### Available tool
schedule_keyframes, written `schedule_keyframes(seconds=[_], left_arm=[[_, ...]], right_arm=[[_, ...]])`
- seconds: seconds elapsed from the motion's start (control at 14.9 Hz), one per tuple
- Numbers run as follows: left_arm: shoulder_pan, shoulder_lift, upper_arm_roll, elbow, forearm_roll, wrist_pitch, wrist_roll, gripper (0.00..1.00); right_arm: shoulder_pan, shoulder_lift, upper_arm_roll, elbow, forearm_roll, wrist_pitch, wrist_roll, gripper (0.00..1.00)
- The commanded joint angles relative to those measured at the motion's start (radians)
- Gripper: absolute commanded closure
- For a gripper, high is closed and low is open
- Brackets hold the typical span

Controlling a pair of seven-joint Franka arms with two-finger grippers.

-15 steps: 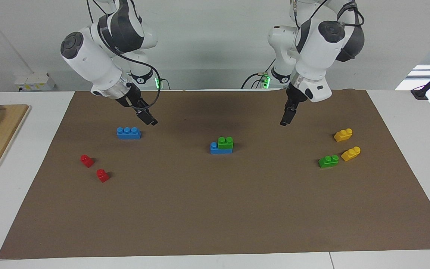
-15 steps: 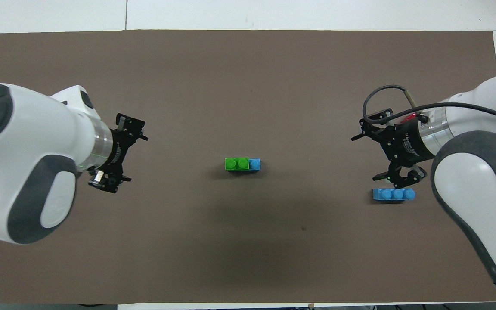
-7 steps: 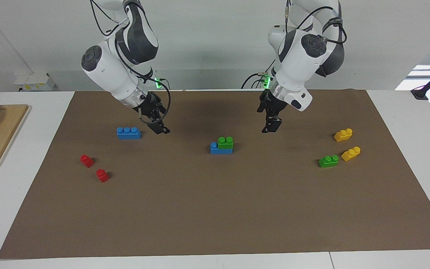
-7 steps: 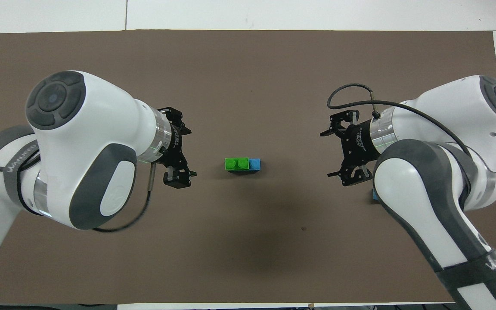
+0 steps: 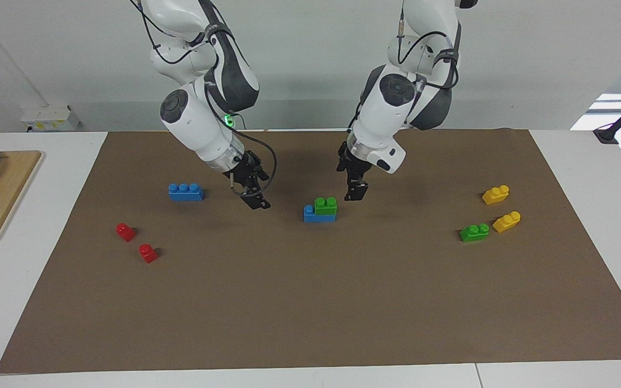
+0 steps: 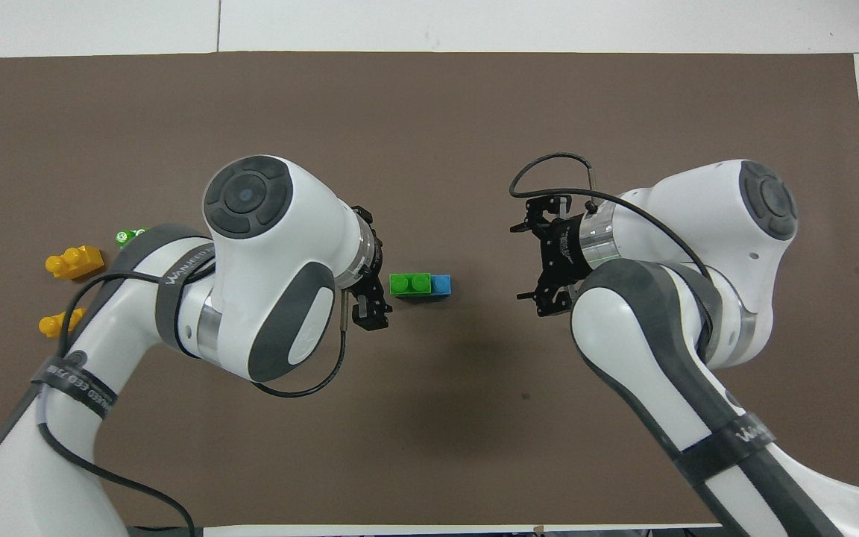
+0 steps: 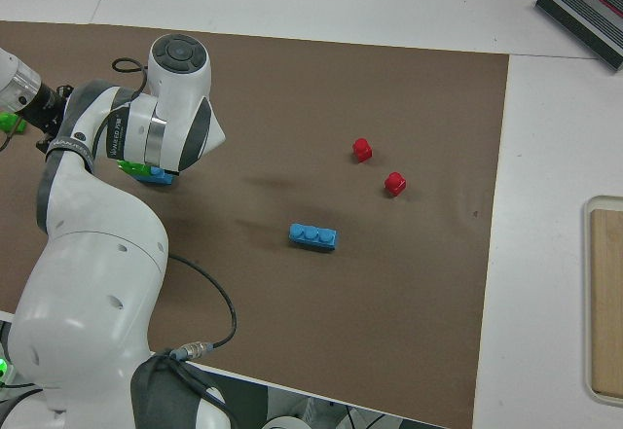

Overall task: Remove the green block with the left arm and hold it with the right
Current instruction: 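Lower the left gripper onto green while the right gripper lowers onto blue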

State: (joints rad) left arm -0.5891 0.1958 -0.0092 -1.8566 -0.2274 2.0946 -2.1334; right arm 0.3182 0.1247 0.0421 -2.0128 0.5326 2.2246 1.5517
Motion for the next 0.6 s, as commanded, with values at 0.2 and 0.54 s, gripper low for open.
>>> schedule_keyframes(seconds=[0.2,0.54], left_arm=[[-0.025,-0.026,0.014,-0.078,0.031,0.059,-0.011,0.00],[-0.029,-0.026,0.014,-0.128,0.031,0.123,-0.020,0.00]], right_arm=[[0.076,0.058,-0.002,-0.032,0.079,0.162,0.019,0.03],[0.096,0.084,-0.002,-0.035,0.083,0.205,0.019,0.03]])
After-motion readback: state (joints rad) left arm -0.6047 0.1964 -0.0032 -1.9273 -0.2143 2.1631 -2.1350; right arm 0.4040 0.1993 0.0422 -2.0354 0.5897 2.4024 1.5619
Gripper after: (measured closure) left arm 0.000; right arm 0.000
